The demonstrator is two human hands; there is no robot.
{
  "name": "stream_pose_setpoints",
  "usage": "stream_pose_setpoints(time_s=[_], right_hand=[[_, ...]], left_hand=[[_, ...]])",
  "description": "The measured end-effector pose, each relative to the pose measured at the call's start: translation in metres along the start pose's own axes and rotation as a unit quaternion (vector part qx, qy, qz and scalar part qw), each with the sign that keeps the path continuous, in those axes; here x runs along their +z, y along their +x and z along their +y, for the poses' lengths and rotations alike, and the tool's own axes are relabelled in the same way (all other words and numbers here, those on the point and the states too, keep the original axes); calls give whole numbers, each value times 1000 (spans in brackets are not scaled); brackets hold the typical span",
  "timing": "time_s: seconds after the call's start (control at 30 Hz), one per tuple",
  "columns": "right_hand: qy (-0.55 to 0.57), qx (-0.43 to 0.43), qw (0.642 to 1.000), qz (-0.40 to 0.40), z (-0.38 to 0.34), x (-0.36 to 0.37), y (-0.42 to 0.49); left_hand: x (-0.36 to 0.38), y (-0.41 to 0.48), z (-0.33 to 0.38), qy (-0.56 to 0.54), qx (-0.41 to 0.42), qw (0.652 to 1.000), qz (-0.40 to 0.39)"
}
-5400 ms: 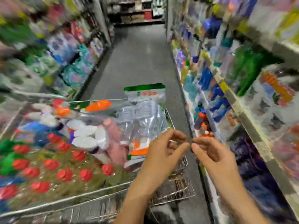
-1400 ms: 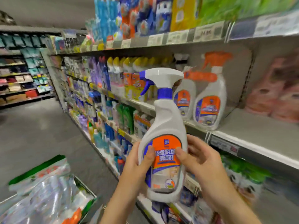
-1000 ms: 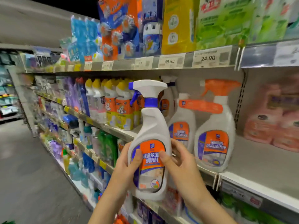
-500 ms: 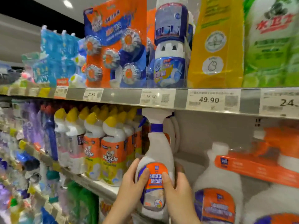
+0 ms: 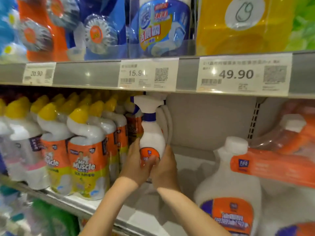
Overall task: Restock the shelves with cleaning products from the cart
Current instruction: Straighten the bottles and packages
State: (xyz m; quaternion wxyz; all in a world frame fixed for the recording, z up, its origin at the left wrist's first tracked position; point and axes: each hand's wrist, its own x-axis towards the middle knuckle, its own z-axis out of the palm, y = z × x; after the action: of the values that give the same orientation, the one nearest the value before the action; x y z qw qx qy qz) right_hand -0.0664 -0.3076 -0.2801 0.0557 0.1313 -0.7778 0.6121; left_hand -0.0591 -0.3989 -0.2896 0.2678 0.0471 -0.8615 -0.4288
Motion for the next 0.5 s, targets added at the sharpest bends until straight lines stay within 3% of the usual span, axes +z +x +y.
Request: stream_pose_setpoints(time_s=[0.1,0.23,0.37,0.5], right_hand=[[138,25,989,40,2,15,13],[298,123,942,92,10,30,41],[299,185,931,101,11,37,66],[346,209,907,116,12,45,79]], left_hand=[[4,20,9,-80,-59,995,-9],[16,53,12,-20,-85,996,30],[28,78,12,-31,-141,988,52],[33,92,7,67,-146,986,39]])
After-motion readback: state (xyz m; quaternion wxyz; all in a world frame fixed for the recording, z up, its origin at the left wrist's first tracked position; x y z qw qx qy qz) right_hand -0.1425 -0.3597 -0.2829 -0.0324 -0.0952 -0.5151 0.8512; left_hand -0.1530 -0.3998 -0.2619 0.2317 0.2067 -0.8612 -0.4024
